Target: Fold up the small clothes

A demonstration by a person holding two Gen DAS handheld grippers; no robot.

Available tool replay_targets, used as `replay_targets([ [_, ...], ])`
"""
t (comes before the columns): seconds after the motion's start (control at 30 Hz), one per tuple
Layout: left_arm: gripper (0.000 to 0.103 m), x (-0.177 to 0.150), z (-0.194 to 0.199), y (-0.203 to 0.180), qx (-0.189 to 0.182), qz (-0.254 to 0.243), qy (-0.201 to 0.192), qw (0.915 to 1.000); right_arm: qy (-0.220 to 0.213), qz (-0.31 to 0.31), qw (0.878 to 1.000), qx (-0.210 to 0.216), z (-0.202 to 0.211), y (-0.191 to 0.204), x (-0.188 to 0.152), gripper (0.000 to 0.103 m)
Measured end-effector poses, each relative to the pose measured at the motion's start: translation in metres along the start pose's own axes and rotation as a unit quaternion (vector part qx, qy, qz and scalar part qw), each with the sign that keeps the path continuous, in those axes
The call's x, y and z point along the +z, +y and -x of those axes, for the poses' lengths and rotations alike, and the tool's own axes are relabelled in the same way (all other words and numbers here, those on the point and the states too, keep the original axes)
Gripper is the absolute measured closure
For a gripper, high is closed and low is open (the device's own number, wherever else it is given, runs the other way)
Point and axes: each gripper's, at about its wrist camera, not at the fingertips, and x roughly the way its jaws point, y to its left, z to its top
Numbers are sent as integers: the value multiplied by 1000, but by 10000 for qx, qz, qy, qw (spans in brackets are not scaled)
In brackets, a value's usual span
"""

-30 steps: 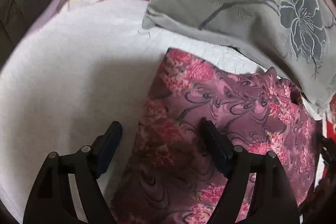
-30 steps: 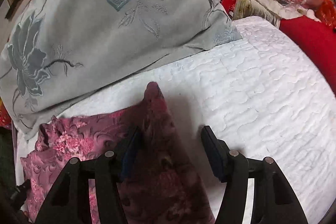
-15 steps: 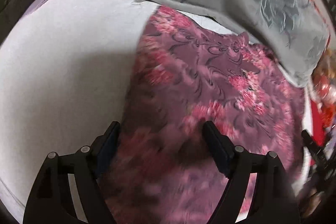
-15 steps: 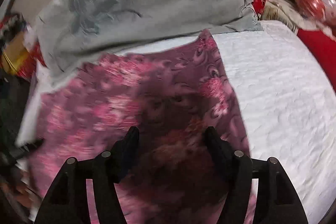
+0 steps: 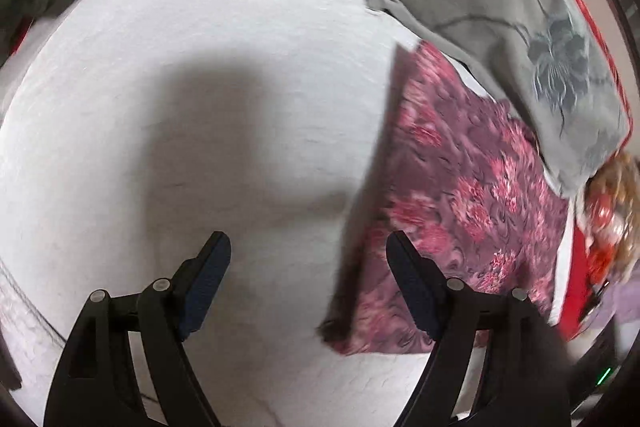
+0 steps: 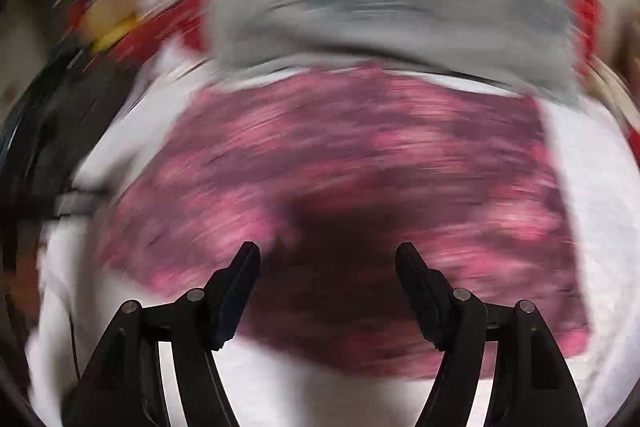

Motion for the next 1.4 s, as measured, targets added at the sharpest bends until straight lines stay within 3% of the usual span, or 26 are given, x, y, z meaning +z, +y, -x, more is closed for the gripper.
replay_targets([
  [0.1,22,2,4,12,115,18,30,9999,177,1002,9943,320,-14,61,-14,31],
  [0.2,22,5,9,25,204,-16,46,9998,194,1960,9797,363,-29,123,-32,31],
  [0.37,22,9,8,36,76,76,169,9998,-104,3003,9535,-229,-56,179,-45,27],
  [0.43,22,15,4,34,39,14,275,9996,-401,3204,9455,-423,-61,188,-45,19],
  [0.5,22,22,1,26,-4,-93,347,9994,-659,3211,9427,-620,-65,189,-37,18],
  [0.57,22,31,-3,17,-159,-218,433,9987,-724,3007,9485,-688,-72,182,-25,21],
  [0.6,22,36,-5,13,-184,-328,319,9988,-737,2888,9519,-705,-75,177,-19,36],
  [0.63,22,42,-7,8,-319,-354,376,9982,-718,2805,9545,-719,-78,173,-14,64],
  [0.7,22,54,-15,-2,-666,-342,558,9956,-568,2538,9635,-640,-80,160,-3,88],
  [0.8,22,70,-31,-22,-1234,-249,902,9879,-797,2150,9727,-367,-63,139,10,89],
  [0.93,22,86,-57,-54,-1661,-121,1257,9780,-1083,1894,9758,-160,-35,125,12,90],
  [1.0,22,90,-70,-66,-1688,-62,1434,9751,-1099,1765,9781,-34,-27,120,10,90],
  [1.1,23,88,-85,-87,-1441,-88,1571,9770,-1107,1727,9787,75,-23,118,8,90],
  [1.13,25,86,-87,-95,-1352,-154,1550,9785,-1113,1717,9788,106,-22,118,7,91],
  [1.17,38,85,-86,-100,-1320,-193,1530,9792,-1115,1699,9790,151,-21,117,5,91],
  [1.2,58,82,-84,-106,-1279,-256,1506,9800,-1132,1662,9794,201,-20,116,4,91],
  [1.27,81,78,-76,-120,-1047,-461,1329,9845,-1175,1559,9803,298,-15,112,3,91],
  [1.4,87,76,-54,-139,-1037,-585,1091,9869,-1269,1225,9833,451,-5,93,6,91],
])
